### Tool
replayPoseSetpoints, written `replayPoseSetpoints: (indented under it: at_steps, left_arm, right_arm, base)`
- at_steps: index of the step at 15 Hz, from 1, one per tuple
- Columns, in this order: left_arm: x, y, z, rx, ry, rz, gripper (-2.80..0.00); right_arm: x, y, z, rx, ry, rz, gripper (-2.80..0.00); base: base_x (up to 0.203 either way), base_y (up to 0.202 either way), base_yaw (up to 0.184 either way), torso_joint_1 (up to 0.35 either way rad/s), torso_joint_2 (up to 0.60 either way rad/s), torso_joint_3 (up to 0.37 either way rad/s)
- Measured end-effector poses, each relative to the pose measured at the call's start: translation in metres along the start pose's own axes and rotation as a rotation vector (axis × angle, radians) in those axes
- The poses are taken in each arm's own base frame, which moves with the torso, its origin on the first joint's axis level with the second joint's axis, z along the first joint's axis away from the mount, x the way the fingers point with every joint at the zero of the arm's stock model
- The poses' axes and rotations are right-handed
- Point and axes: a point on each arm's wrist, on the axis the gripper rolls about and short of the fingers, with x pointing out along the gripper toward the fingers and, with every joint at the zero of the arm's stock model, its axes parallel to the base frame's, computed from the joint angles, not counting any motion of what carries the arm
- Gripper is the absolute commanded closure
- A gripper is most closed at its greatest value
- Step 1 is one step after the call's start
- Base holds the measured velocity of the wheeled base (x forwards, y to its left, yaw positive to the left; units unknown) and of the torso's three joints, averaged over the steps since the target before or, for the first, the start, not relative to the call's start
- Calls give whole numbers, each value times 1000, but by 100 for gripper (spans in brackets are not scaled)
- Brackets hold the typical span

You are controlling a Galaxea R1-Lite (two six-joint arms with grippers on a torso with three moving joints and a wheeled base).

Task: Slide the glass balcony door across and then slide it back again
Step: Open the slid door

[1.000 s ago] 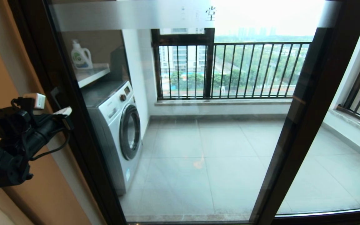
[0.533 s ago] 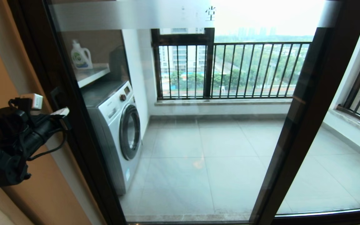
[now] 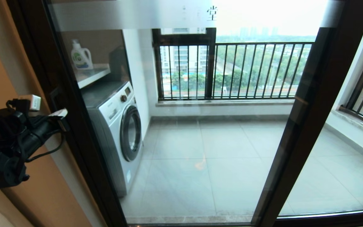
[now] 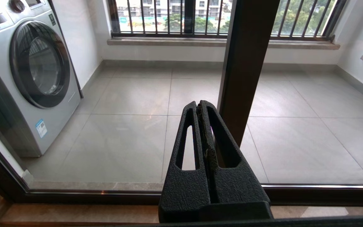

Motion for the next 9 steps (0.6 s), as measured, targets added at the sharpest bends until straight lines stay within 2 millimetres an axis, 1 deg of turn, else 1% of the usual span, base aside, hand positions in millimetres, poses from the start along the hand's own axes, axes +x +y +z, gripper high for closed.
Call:
replayPoseSetpoints:
  at_steps: [2, 6, 9]
  left_arm:
    - [-11, -3, 3, -5, 13, -41, 0]
    - [-35, -11, 11, -14, 26, -60, 0]
    - [-51, -9, 21, -13, 14, -48, 0]
  right_arm:
    - [0, 0, 0, 0, 0, 0, 0]
    - [0, 0, 0, 0, 0, 1, 0]
    - [0, 0, 0, 0, 0, 0, 0]
  base:
    - [0, 0, 0, 0, 0, 0]
    - [0, 0, 0, 0, 0, 0]
    - [0, 0, 0, 0, 0, 0]
